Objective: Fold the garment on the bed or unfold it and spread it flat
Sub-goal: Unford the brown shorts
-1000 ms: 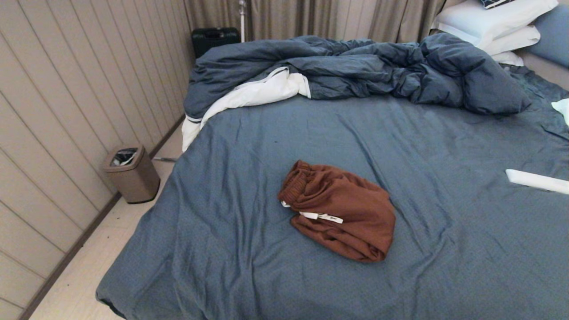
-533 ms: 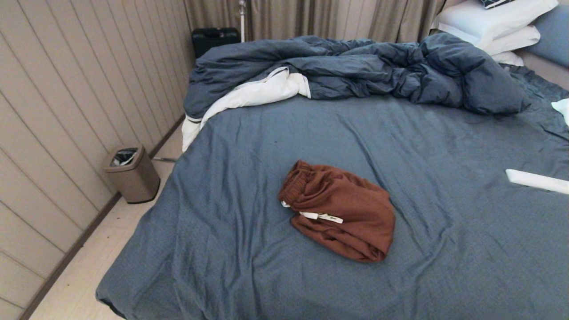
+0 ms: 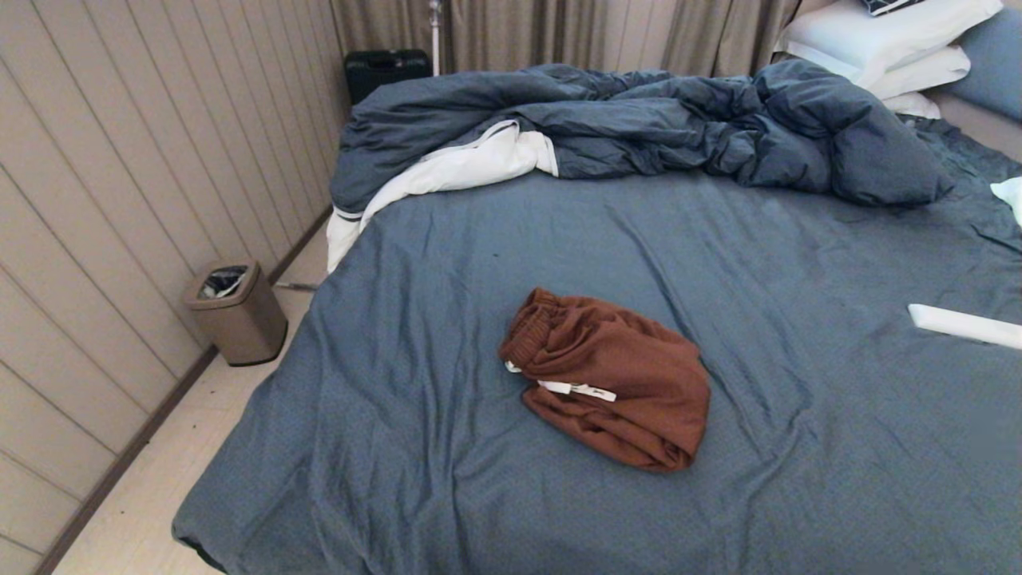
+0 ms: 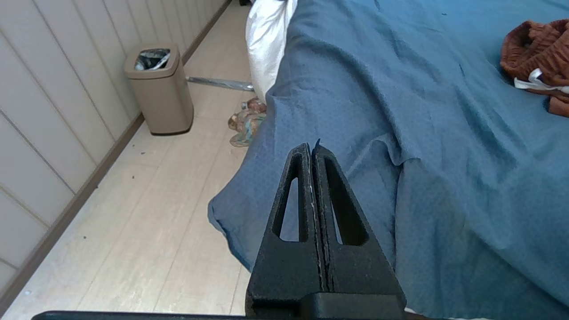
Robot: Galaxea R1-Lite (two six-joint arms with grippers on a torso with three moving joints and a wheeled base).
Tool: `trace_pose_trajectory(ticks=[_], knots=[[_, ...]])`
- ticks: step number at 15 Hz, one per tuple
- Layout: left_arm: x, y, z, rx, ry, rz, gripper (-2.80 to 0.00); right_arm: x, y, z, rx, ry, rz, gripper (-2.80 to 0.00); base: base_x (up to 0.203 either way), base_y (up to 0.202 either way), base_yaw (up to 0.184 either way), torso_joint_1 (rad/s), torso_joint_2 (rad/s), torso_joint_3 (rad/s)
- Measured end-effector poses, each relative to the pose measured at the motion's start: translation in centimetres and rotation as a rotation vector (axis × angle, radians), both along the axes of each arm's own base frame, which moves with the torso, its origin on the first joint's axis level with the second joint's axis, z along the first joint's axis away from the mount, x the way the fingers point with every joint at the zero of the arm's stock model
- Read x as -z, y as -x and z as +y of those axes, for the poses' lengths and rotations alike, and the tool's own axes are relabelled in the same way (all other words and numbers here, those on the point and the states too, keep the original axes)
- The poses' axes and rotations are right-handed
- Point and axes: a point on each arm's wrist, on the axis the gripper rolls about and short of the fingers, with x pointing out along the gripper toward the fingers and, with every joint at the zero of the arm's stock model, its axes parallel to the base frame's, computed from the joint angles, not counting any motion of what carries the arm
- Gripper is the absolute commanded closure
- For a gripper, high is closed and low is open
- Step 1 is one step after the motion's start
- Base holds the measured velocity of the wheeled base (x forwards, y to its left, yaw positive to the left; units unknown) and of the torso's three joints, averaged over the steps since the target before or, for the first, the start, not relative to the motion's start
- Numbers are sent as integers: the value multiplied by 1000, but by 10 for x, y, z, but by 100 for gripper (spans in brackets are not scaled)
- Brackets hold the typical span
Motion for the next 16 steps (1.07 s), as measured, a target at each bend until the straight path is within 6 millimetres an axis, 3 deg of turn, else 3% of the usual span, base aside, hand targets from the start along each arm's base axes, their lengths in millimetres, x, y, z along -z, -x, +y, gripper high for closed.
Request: trace_pose_trajectory(ticks=[8, 12, 16], knots=[[0, 0, 0, -1, 3, 0, 0, -9, 5, 0, -12, 26, 65, 0, 0, 0, 0, 0, 0, 0], [0, 0, 0, 0, 4, 0, 0, -71, 11, 1, -55, 27, 38, 0, 0, 0, 0, 0, 0, 0], [0, 0, 0, -1, 4, 0, 0, -157, -11, 1, -96, 22, 8, 0, 0, 0, 0, 0, 0, 0]])
